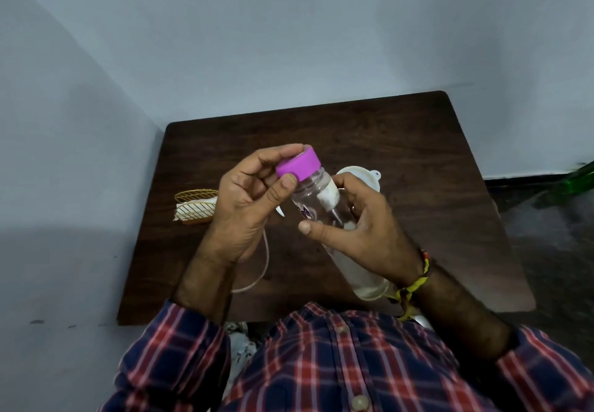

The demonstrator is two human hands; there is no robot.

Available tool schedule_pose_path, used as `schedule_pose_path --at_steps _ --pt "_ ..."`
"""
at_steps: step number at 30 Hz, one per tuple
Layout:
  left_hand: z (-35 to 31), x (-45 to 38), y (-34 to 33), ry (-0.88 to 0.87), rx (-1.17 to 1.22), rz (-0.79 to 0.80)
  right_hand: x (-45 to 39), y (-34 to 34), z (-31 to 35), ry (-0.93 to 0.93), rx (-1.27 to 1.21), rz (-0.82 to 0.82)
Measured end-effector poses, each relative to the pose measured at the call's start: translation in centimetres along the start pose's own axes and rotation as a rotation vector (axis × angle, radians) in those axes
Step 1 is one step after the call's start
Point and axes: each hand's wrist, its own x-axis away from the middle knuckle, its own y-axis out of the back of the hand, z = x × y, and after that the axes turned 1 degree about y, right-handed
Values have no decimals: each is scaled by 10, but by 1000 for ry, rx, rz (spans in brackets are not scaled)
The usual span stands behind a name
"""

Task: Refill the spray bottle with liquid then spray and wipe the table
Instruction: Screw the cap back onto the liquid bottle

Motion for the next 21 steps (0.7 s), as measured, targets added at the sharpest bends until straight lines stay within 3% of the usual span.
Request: schedule_pose_path --at_steps 3,9,16,21 --pt "-3 -3 -2 -26 -52 33 -1 3 1 -3 -5 -12" --pt "-4 -3 -22 -102 -26 -158 -1 0 3 19 37 -29" --pt "-3 -4 -20 -64 50 -79 -1 -1 10 54 57 -40" --pt "-8 -3 -19 -175 -78 -217 -4 -3 16 91 101 -65"
